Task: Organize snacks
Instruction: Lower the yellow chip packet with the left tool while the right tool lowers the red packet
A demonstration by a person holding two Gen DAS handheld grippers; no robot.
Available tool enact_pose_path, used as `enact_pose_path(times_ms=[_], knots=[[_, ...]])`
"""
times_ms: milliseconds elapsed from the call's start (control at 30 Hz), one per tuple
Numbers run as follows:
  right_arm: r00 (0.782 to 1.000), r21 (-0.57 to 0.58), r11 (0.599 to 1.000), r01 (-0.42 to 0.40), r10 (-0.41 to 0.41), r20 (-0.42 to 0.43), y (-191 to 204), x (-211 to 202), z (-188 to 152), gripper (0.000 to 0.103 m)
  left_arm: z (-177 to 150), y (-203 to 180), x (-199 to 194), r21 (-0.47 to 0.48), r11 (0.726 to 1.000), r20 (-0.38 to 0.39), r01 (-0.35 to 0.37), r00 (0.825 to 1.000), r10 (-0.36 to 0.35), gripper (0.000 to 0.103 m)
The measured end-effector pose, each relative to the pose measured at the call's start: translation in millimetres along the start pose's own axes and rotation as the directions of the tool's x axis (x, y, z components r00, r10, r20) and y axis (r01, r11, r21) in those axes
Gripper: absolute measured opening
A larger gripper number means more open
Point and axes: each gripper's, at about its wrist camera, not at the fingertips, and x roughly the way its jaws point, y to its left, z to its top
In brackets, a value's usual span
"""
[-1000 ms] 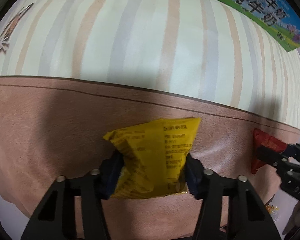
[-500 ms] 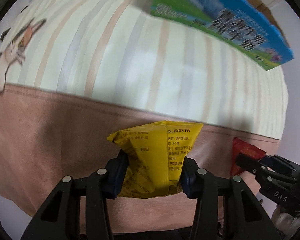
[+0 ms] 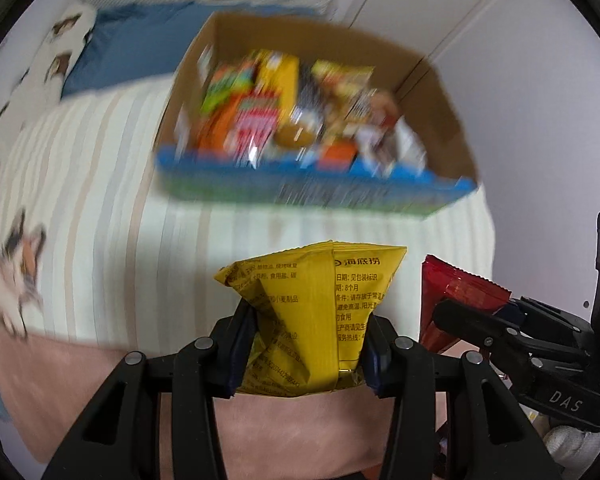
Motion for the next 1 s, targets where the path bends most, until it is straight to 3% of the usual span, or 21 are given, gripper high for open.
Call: enact_pose_path(times_ms=[167, 333, 567, 767, 800, 900, 933, 1000], knots=[[0.998, 0.023, 1.000, 0.020, -0.021, 0.059, -11, -15, 65, 0.040, 70, -29, -3, 0.052, 0.999, 0.036, -0.004, 0.999, 0.002, 0.043], [0.994, 0.060, 0.996, 0.071, -0.076, 0.083, -24, -2, 131, 0.040, 146, -41, 22, 0.083, 0.995, 0.024, -0.049, 0.999, 0.047, 0.043], [0.985, 0.106, 0.982, 0.156, -0.162, 0.050, -65, 36, 219, 0.040, 222, -29, 96, 0.067, 0.993, -0.089, -0.096, 0.991, 0.102, 0.043], [0.978, 0.135, 0.968, 0.210, -0.211, -0.005, -89, 78, 257, 0.041, 248, -22, 140, 0.062, 0.993, -0.175, -0.101, 0.978, 0.111, 0.045], [0.977, 0.148, 0.966, 0.213, -0.213, -0.014, -92, 85, 260, 0.045, 249, -22, 144, 0.055, 0.994, -0.192, -0.097, 0.976, 0.106, 0.045], [0.970, 0.150, 0.958, 0.244, -0.242, -0.033, -95, 97, 264, 0.078, 252, -18, 153, 0.035, 0.996, -0.223, -0.087, 0.970, 0.092, 0.049], [0.971, 0.142, 0.960, 0.239, -0.236, -0.041, -94, 101, 264, 0.082, 253, -17, 155, 0.034, 0.996, -0.224, -0.088, 0.970, 0.093, 0.052], [0.966, 0.129, 0.958, 0.257, -0.252, -0.059, -92, 105, 262, 0.084, 255, -16, 155, 0.037, 0.995, -0.222, -0.096, 0.970, 0.102, 0.077]])
